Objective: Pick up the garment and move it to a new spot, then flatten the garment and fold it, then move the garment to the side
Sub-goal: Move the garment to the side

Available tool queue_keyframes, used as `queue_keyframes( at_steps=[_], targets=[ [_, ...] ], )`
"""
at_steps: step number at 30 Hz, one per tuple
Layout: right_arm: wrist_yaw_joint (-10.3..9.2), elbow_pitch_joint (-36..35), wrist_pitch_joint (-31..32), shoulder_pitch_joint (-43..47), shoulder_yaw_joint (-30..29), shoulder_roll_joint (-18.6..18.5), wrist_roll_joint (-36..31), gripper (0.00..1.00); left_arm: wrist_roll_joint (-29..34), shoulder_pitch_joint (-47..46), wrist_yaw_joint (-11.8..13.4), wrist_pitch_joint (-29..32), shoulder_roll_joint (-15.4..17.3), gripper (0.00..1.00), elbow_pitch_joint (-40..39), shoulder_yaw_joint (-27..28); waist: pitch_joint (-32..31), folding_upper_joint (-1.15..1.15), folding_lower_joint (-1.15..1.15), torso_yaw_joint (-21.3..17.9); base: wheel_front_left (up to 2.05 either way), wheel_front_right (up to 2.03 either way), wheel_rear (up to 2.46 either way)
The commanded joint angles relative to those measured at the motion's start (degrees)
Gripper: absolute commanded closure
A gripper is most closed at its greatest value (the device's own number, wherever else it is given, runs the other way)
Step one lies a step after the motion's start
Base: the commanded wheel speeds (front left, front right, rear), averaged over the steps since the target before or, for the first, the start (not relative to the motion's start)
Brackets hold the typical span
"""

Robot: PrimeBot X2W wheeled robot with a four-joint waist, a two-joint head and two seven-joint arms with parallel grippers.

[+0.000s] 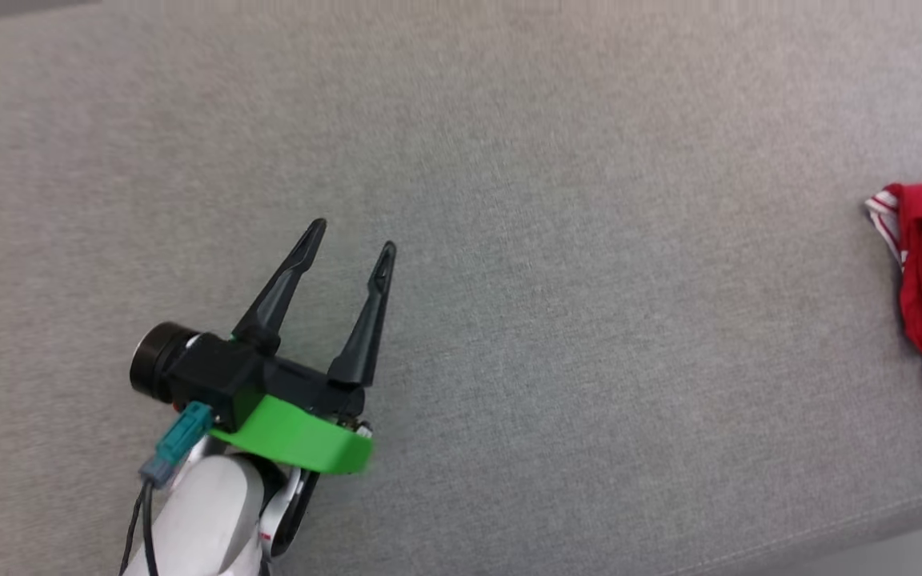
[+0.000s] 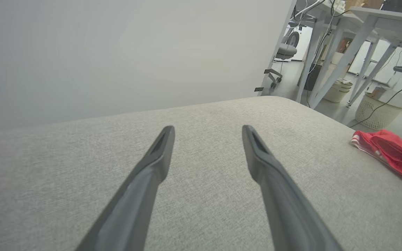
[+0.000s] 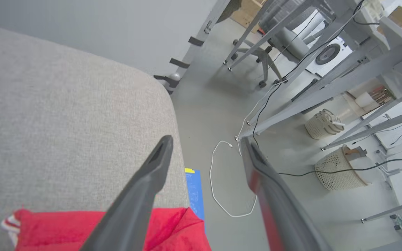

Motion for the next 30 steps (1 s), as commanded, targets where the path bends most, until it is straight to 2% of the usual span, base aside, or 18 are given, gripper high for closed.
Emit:
queue_keyframes(
  at_steps=[1, 5, 9, 14, 18, 24, 27, 30],
  targets=[
    [-0.05, -2.8, -0.5, 1.7, -0.3, 0.1, 1.6, 0.00, -0.6, 0.9, 0.5, -0.3, -0.5, 0.00, 0.3, 1.1, -7.4, 0.00, 0.00, 3.9, 0.00, 0.00, 0.00],
    [-0.05, -12.8, -0.2, 6.3, -2.9, 2.0, 5.7, 0.00, -1.3, 3.2, 0.9, -0.3, -2.2, 0.00, 0.8, 4.0, -10.9, 0.00, 0.00, 6.0, 0.00, 0.00, 0.00],
    [-0.05, -24.0, 0.9, 13.9, -7.1, 6.1, 8.0, 0.00, -1.7, 5.3, 0.9, -0.3, -4.0, 0.00, 1.6, 6.7, -13.6, 0.00, 0.00, 8.2, 0.00, 0.00, 0.00],
    [-0.05, -38.1, 2.6, 25.7, -11.7, 13.2, 7.7, 0.00, -1.2, 7.8, 1.0, -0.3, -5.4, 0.00, 4.0, 8.8, -15.9, 0.00, 0.00, 10.5, 0.00, 0.00, 0.00],
    [-0.05, -45.8, 2.9, 33.2, -13.8, 20.0, 6.6, 0.00, -0.1, 9.1, 1.0, -0.3, -6.1, 0.00, 5.6, 10.1, -17.0, 0.00, 0.00, 11.9, 0.00, 0.00, 0.00],
    [-0.05, -48.2, 1.3, 41.6, -14.0, 27.2, 4.8, 0.00, 2.1, 10.4, 0.2, -0.3, -7.4, 0.00, 7.4, 11.4, -18.3, 0.00, 0.00, 13.9, 0.00, 0.00, 0.00],
    [-0.05, -47.4, -0.2, 44.7, -13.1, 29.0, 3.6, 0.00, 3.6, 11.1, -0.2, -0.3, -7.9, 0.00, 8.6, 11.7, -19.0, 0.00, 0.00, 14.5, 0.00, 0.00, 0.00],
    [-0.05, -46.3, -1.6, 46.9, -12.4, 30.5, 1.9, 0.00, 4.5, 11.7, -0.8, -0.3, -9.0, 0.00, 6.3, 13.3, -19.5, 0.00, 0.00, 14.9, 0.00, 0.00, 0.00]
  ],
)
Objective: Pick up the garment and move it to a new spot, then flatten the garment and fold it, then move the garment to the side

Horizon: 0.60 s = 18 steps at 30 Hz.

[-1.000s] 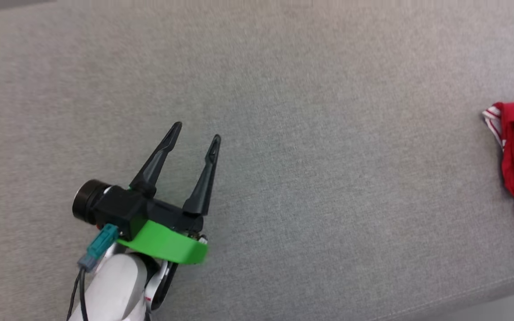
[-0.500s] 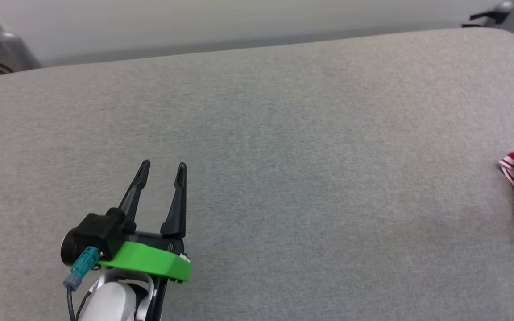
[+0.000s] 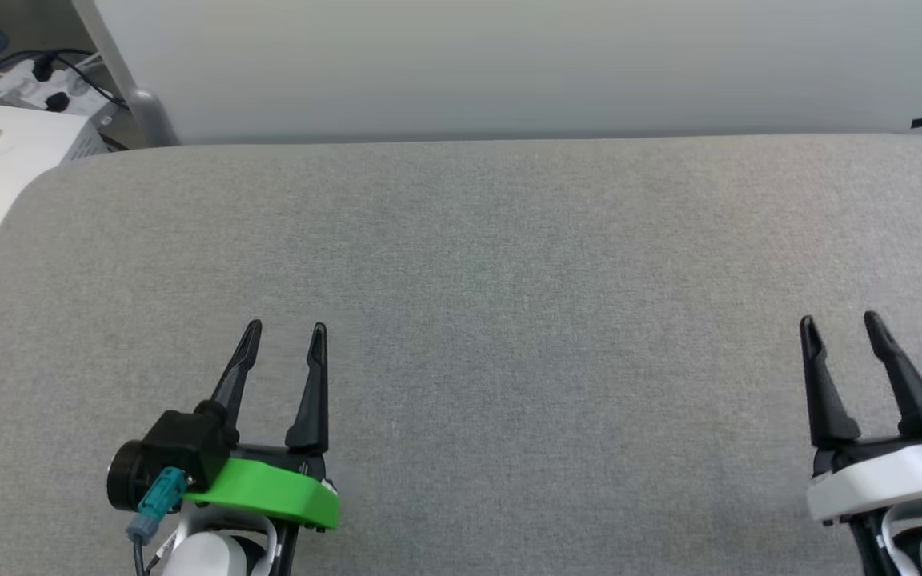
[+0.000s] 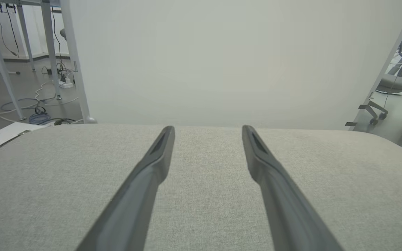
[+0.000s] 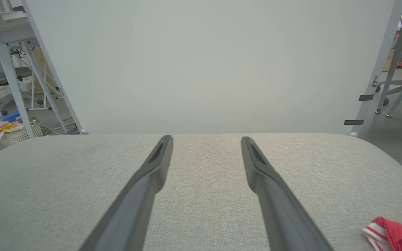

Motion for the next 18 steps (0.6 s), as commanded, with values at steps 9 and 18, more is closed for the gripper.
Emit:
queue_keyframes(
  at_steps=[9, 18],
  targets=[
    [-0.04, 1.9, -2.6, 1.9, 0.8, 3.1, -3.0, 0.00, 1.9, 2.7, -1.6, -0.3, -1.6, 0.00, 3.6, 1.6, -1.8, 0.00, 0.01, 0.7, 0.00, 0.00, 0.00],
    [-0.04, 2.8, -3.3, 1.8, 1.6, 3.4, -3.4, 0.00, 2.2, 2.8, -2.1, -0.3, -2.3, 0.00, 4.3, 2.5, -2.0, 0.00, 0.01, 0.6, 0.00, 0.00, 0.00]
  ],
)
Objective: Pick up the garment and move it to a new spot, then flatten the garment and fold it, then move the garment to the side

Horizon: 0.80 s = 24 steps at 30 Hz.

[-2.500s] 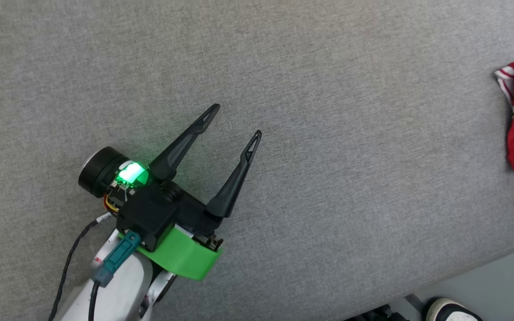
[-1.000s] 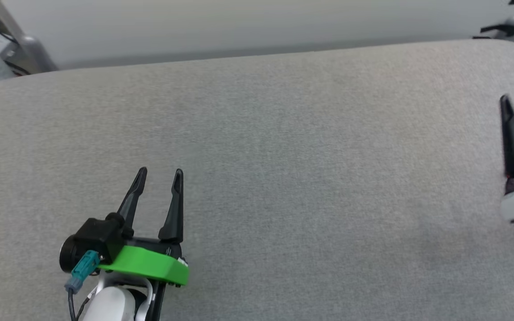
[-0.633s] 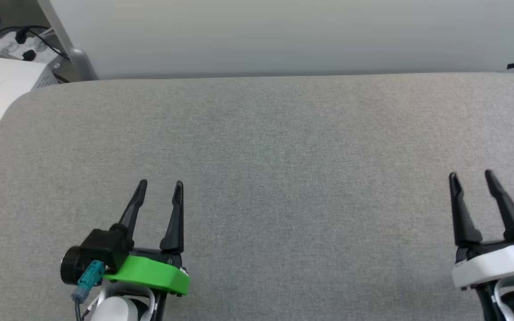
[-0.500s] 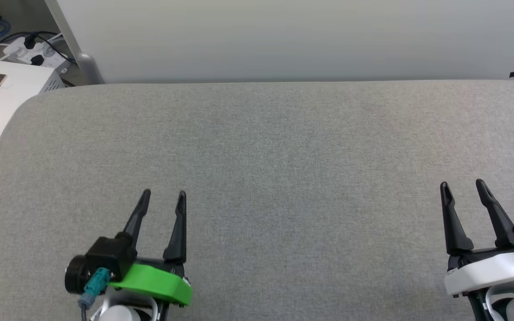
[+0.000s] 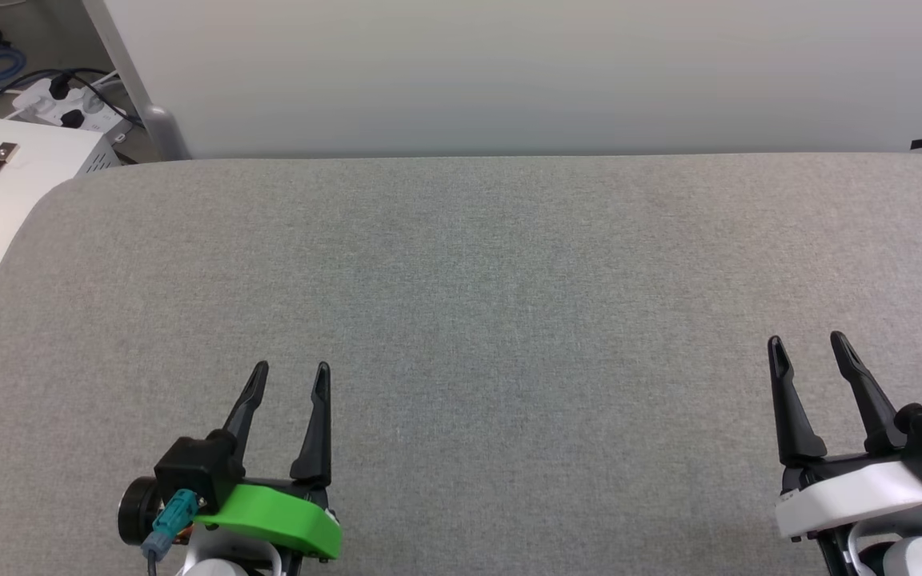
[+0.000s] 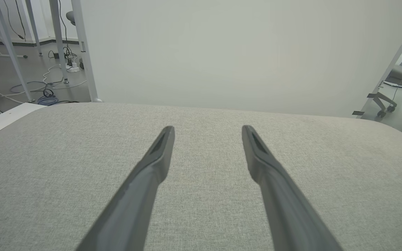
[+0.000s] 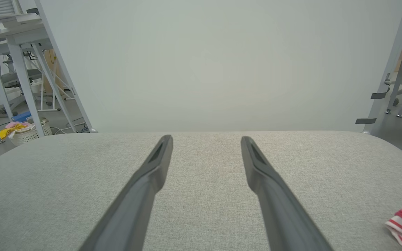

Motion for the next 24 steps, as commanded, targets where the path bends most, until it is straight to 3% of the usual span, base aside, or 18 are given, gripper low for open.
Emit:
queue_keyframes(
  at_steps=[1, 18, 19, 24],
  targets=[
    [-0.04, 0.2, -0.4, 0.7, 0.1, 0.0, -0.5, 0.00, 0.4, 0.5, -0.3, -0.3, -0.3, 0.00, 0.1, 0.2, 0.0, 0.00, 0.00, 0.0, 0.00, 0.00, 0.00],
    [-0.04, 1.3, -1.0, -0.1, 1.1, -0.4, 0.0, 0.00, 0.3, 0.3, -0.5, -0.3, -0.8, 0.00, -0.6, 0.5, 0.1, 0.00, 0.00, 0.0, 0.00, 0.00, 0.00],
    [0.00, 1.2, -0.5, 0.0, 0.9, -0.2, 0.0, 1.00, 0.0, 0.0, -0.2, 0.0, -0.5, 1.00, -0.5, 0.4, 0.1, 0.00, 0.00, 0.0, 0.00, 0.00, 0.00],
    [0.00, 1.1, 0.0, 0.0, 0.9, 0.0, -0.5, 1.00, 0.4, 0.0, 0.0, 0.6, -0.5, 1.00, -0.7, 0.5, 0.0, 0.00, 0.00, -0.1, 0.00, 0.00, 0.00]
  ],
)
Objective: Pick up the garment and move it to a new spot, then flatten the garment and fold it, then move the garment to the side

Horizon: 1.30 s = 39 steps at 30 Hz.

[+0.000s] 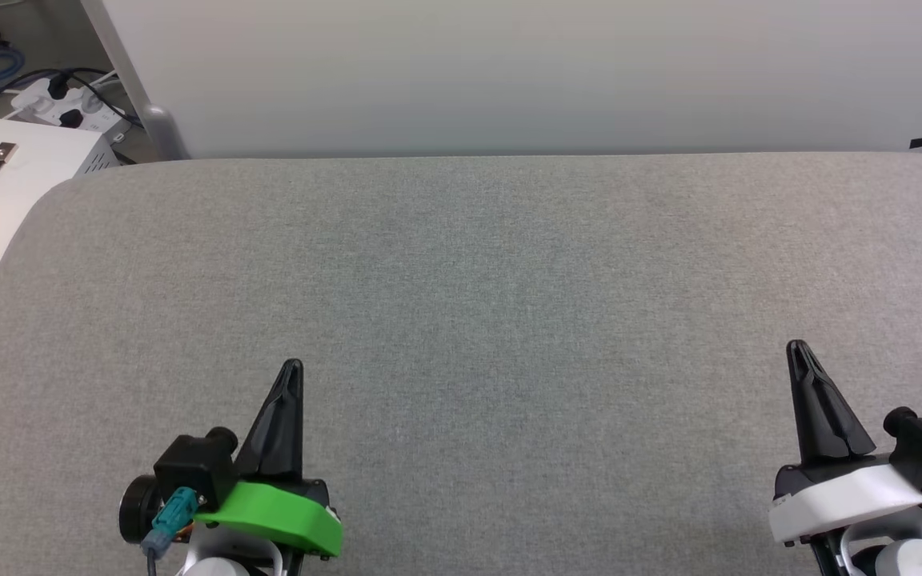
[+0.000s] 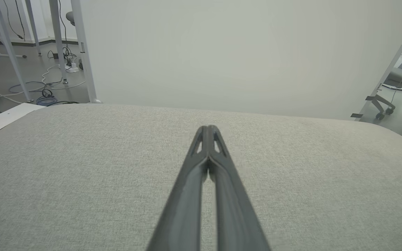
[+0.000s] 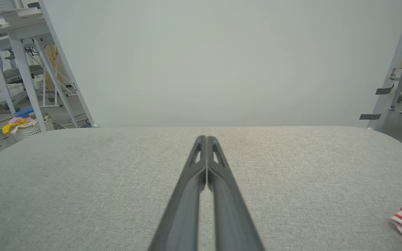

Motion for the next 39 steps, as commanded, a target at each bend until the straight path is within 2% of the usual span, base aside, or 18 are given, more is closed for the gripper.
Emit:
queue_keyframes(
  at_steps=[1, 39],
  targets=[
    [0.00, -0.1, 0.3, 0.0, -0.1, 0.2, -0.6, 1.00, 0.5, 0.0, 0.3, 0.4, 0.0, 1.00, -0.3, 0.1, 0.0, 0.00, 0.00, 0.0, 0.00, 0.00, 0.00],
    [-0.01, -0.8, 4.6, 0.0, -0.8, 2.0, -5.3, 1.00, 4.0, 0.3, 2.5, 4.9, -0.2, 1.00, -2.3, 1.2, -1.0, 0.00, 0.00, -0.2, 0.00, 0.00, 0.00]
  ],
)
